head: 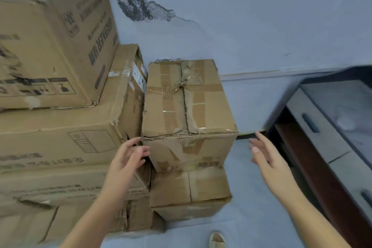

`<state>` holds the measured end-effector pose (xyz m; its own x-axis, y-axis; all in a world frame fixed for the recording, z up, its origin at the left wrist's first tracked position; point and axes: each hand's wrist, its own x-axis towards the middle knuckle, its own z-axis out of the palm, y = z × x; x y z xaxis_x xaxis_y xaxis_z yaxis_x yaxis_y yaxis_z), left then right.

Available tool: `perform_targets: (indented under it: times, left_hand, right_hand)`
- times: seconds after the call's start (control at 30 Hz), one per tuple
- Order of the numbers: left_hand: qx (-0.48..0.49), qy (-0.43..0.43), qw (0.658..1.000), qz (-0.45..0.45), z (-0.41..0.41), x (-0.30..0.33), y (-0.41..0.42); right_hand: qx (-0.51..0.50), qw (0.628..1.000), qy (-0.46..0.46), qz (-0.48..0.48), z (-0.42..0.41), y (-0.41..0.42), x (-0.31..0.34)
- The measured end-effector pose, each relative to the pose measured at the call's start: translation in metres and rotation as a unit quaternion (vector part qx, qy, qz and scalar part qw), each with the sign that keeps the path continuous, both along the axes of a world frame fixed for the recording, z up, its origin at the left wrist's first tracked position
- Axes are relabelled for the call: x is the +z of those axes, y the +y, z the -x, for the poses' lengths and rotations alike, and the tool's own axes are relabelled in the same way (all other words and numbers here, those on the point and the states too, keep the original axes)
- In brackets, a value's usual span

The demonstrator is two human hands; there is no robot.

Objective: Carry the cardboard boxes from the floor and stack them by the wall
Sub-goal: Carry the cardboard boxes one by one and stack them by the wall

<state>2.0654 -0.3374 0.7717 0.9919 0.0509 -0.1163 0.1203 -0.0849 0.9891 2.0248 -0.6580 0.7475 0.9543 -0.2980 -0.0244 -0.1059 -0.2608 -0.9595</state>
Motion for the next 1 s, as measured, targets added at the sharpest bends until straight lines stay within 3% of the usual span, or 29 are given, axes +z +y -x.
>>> perform_targets:
  times: [0.23, 0.47, 0.73, 1.0]
  left_hand:
    - [-0.189, -0.023, 0.979, -0.075, 0.018, -0.007, 0.063]
    - [-0.318, -0.002, 0.946, -0.067, 0.048, -0.018, 0.081]
    - [-0.509, -0.007, 0.858, -0.068, 0.096, -0.019, 0.061]
    - [-0.671, -0.045, 0.739, -0.052, 0.211, -0.03, 0.075]
  right_hand:
    - [-0.174, 0.981, -0.009, -0.087, 0.123, 0.09, -0.017]
    - [-0.385, 0.914, 0.007, -0.131, 0.252, 0.191, -0.026]
    - [-0.569, 0.813, -0.004, -0.123, 0.348, 0.29, -0.017]
    - [-0.711, 0.698, 0.03, -0.077, 0.478, 0.438, -0.012]
